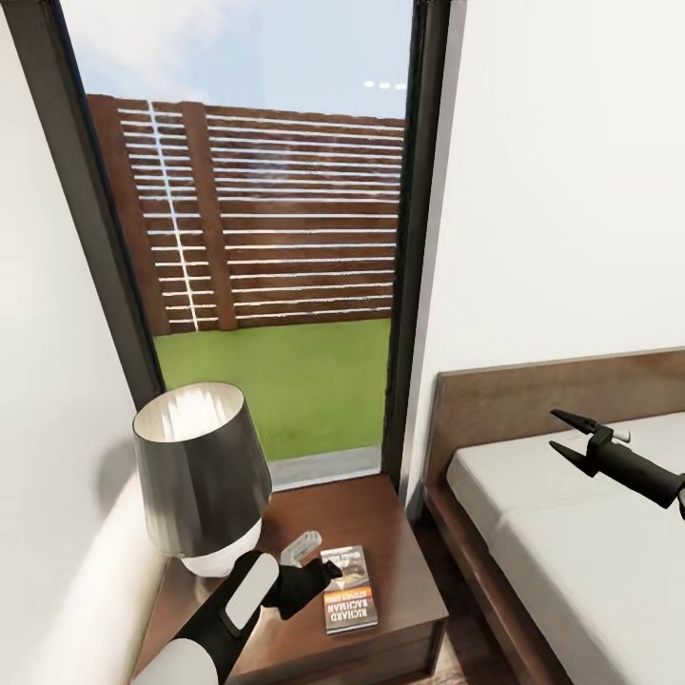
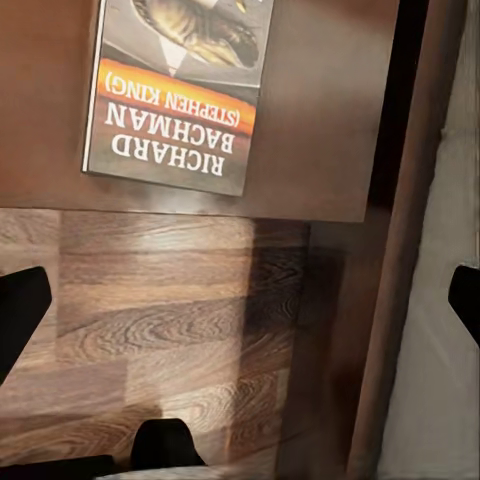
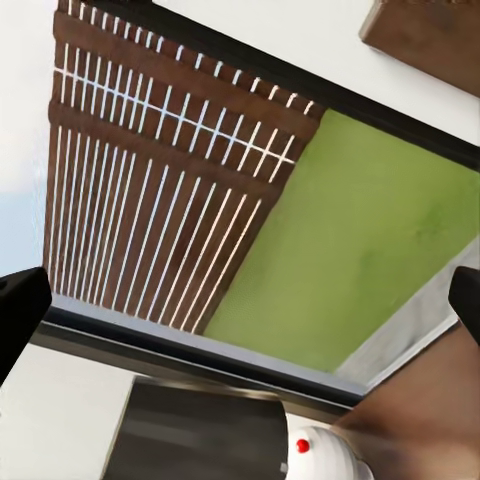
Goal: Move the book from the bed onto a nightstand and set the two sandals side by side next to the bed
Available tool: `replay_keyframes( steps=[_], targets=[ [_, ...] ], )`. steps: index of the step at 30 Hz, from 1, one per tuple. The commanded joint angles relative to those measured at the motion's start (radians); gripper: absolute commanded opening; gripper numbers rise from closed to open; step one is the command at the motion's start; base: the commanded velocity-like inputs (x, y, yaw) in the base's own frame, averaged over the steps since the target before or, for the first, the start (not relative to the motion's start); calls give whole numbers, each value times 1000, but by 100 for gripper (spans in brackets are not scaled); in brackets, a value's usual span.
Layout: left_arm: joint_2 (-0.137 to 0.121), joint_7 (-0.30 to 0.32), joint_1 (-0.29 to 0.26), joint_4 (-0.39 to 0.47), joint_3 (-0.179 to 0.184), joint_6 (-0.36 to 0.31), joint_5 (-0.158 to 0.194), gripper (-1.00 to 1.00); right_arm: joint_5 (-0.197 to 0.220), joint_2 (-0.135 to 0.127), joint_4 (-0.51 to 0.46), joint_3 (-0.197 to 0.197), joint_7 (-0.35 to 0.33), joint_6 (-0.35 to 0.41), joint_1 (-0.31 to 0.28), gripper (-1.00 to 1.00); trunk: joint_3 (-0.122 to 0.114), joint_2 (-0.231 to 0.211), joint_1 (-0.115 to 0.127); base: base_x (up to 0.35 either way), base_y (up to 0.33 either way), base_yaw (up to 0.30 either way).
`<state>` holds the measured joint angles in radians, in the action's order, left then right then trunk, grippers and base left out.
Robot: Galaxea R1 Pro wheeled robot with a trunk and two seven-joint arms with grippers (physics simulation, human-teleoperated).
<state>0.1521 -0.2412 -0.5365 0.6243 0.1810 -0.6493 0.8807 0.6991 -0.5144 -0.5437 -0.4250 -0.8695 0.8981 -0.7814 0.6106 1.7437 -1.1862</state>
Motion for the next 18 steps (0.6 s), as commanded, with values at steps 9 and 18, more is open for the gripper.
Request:
replay_keyframes(
  steps=[9,18],
  targets=[
    [-1,21,0,1,2,-42,8,100,-5,-1,1,-3,-3,5,-1,100,-27,-63,35,0,0,0],
    [-1,31,0,0,2,-49,8,100,-7,0,2,-2,-1,6,-1,100,-55,-126,69,0,0,0]
  ],
)
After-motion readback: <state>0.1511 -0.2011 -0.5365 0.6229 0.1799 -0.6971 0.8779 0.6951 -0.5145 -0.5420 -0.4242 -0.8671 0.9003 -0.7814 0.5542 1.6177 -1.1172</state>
